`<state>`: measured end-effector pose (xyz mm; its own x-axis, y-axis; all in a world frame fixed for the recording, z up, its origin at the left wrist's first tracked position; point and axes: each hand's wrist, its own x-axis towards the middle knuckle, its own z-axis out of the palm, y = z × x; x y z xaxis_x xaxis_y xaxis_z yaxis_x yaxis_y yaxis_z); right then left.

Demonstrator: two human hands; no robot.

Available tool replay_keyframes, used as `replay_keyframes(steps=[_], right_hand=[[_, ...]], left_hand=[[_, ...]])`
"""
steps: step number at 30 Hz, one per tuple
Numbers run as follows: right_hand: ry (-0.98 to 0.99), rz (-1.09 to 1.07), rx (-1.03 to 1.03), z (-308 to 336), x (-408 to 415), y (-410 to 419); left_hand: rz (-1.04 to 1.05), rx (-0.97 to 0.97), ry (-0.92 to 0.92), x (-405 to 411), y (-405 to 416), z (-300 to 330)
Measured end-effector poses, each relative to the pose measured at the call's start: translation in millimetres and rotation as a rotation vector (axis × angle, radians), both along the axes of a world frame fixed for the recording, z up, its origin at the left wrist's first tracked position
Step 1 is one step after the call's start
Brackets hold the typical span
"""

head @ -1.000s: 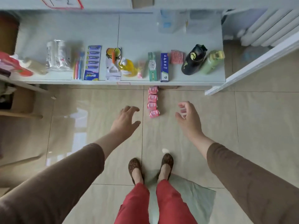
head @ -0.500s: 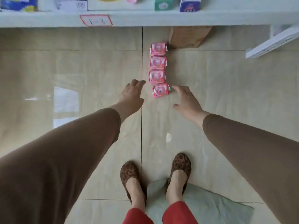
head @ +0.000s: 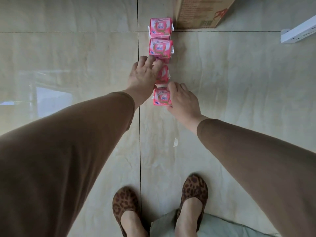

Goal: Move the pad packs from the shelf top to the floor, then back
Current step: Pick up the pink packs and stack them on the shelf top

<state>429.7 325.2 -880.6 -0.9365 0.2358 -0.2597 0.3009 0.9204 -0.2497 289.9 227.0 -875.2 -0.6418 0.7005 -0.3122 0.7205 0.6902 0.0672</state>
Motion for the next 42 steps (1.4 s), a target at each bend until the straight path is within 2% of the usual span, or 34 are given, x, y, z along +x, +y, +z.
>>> replay_keyframes(steps=[4,8,13,17,23,29,32,36,42], right_hand=[[0.002,-0.135,-0.201,3.1,16.5,-2.7],[0.011,-0.337,-0.460,55.8,47.6,-0.5],[0.083,-0.500,-0.683,197.8,66.1,-2.3],[0.152,-0.524,-0.825,350.1,57.6,-0.1],[0.340,-0.483,-0.857,585.0,30.7,5.9],[0.536,-0.470,-0.811,742.9,10.4,24.6],[0.632,-0.456,-0.775,801.3,-4.9,49.9],[0.681,-0.445,-0.718,848.2,-35.5,85.2],[0.744,-0.415,-0.665,870.1,-103.1,167.2]], left_hand=[[0.129,0.065,-0.177,11.5,-9.1,7.0],[0.300,0.201,-0.321,31.4,-41.3,55.2],[0.407,0.243,-0.395,50.2,-70.5,180.8],[0.487,0.439,-0.468,50.3,-90.1,325.8],[0.377,0.579,-0.429,33.2,-101.1,562.5],[0.254,0.750,-0.328,19.8,-91.9,733.2],[0.207,0.767,-0.257,-0.5,-72.7,791.9],[0.108,0.745,-0.120,-41.0,-32.3,838.6],[0.018,0.653,-0.022,-129.5,74.9,876.1]])
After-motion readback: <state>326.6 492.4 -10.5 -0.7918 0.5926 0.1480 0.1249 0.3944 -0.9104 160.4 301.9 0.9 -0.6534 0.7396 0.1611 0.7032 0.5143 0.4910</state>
